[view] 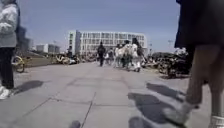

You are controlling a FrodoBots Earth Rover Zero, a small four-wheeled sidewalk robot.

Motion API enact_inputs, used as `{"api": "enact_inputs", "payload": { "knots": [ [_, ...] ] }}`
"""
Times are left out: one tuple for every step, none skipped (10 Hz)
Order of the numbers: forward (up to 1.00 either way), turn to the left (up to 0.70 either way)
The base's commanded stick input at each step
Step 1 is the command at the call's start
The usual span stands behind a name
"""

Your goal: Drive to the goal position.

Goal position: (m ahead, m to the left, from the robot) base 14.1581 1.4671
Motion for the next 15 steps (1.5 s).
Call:
{"api": "enact_inputs", "payload": {
  "knots": [
    [0.85,0.01],
    [0.85,0.01],
    [0.85,0.01],
    [0.85,0.01],
    [0.85,0.01],
    [0.85,0.01],
    [0.85,0.01],
    [0.85,0.01],
    [0.85,0.01],
    [0.85,0.01],
    [0.85,0.01],
    [0.85,0.01],
    [0.85,0.01],
    [0.85,0.01],
    [0.85,0.01]
  ]
}}
